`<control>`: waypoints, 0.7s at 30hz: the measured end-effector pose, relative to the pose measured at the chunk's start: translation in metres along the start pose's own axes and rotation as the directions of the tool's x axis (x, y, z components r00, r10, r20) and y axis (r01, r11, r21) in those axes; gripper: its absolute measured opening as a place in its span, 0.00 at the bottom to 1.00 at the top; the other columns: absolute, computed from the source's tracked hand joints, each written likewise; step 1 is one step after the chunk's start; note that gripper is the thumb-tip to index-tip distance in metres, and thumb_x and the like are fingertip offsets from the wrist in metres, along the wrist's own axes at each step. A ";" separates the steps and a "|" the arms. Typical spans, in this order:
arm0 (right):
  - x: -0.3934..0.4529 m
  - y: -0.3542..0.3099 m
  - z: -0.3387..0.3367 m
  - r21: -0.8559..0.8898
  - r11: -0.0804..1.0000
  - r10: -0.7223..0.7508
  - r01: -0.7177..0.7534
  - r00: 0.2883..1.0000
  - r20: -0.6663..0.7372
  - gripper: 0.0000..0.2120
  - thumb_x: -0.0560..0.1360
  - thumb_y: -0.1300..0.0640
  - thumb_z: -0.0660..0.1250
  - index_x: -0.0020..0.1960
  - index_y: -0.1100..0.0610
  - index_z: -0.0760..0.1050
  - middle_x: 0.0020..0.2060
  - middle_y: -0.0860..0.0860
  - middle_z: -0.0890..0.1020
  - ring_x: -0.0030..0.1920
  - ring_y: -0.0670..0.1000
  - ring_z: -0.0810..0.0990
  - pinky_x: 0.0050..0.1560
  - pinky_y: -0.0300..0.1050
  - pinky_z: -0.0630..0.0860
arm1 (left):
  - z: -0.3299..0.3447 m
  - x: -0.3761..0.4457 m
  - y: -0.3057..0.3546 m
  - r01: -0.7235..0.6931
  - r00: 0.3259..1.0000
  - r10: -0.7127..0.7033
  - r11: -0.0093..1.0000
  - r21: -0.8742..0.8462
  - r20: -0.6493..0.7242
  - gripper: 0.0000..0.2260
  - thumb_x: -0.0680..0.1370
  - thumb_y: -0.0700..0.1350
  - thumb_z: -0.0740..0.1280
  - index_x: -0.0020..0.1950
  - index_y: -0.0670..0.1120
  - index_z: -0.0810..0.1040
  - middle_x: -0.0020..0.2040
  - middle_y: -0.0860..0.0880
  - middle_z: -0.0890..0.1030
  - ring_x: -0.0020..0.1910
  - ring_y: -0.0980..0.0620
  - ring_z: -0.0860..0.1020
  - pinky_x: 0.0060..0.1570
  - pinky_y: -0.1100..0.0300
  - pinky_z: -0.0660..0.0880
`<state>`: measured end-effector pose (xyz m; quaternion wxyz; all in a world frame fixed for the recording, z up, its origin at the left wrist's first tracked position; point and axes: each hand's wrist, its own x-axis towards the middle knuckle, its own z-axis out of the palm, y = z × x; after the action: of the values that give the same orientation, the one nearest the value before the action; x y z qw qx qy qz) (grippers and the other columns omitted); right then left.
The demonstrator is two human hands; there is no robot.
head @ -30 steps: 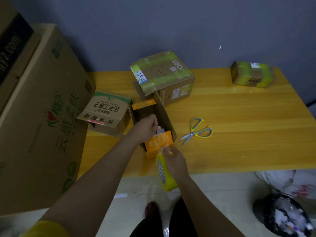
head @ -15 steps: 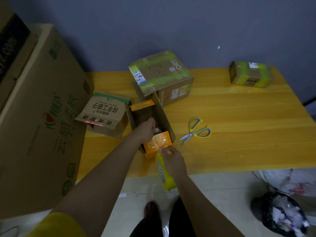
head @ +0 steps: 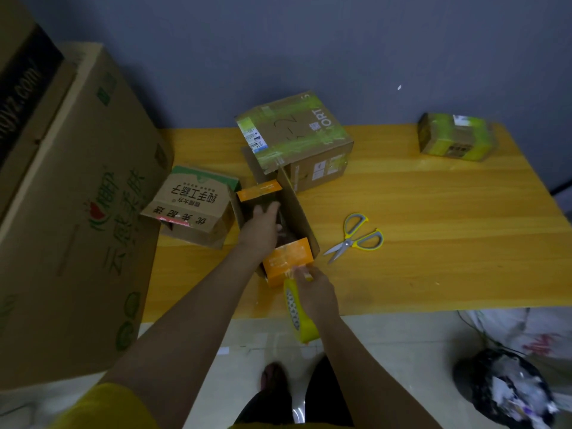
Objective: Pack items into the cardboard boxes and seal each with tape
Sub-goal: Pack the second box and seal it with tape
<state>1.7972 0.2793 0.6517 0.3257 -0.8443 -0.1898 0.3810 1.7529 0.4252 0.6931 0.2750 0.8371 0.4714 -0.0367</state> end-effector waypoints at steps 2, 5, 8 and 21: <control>-0.001 0.000 -0.001 0.006 1.000 0.004 -0.004 1.000 -0.002 0.17 0.80 0.43 0.59 0.60 0.53 0.76 0.59 0.54 0.80 0.59 0.57 0.76 0.49 0.44 0.67 | -0.006 -0.005 -0.001 -0.082 0.989 0.082 0.997 0.004 -0.119 0.14 0.82 0.41 0.58 0.68 0.46 0.68 0.63 0.43 0.69 0.58 0.42 0.73 0.53 0.49 0.74; -0.002 -0.001 -0.001 0.016 1.000 0.005 -0.005 1.000 0.001 0.17 0.80 0.44 0.59 0.59 0.54 0.77 0.58 0.55 0.80 0.59 0.57 0.76 0.49 0.44 0.66 | -0.006 -0.018 0.000 -0.232 0.952 0.235 0.972 0.037 -0.196 0.07 0.82 0.40 0.59 0.55 0.43 0.76 0.54 0.44 0.73 0.54 0.45 0.72 0.52 0.50 0.72; -0.002 -0.001 0.000 0.031 1.000 -0.001 0.001 1.000 0.008 0.17 0.80 0.44 0.59 0.59 0.54 0.76 0.58 0.55 0.80 0.59 0.58 0.76 0.49 0.45 0.67 | 0.003 -0.031 0.001 -0.285 0.944 0.289 0.957 0.044 -0.159 0.09 0.81 0.40 0.60 0.54 0.43 0.80 0.52 0.44 0.76 0.54 0.45 0.74 0.51 0.50 0.72; 0.001 0.005 0.004 0.030 0.999 -0.033 0.033 0.999 -0.008 0.18 0.80 0.44 0.58 0.60 0.54 0.76 0.57 0.57 0.80 0.58 0.60 0.76 0.48 0.45 0.66 | 0.022 -0.031 0.003 -0.172 0.985 0.174 0.972 0.159 0.003 0.09 0.80 0.45 0.64 0.59 0.46 0.78 0.56 0.45 0.79 0.57 0.45 0.76 0.51 0.52 0.73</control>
<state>1.7952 0.2774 0.6456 0.3452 -0.8375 -0.1966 0.3751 1.7424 0.3895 0.6851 0.2073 0.8944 0.3937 -0.0453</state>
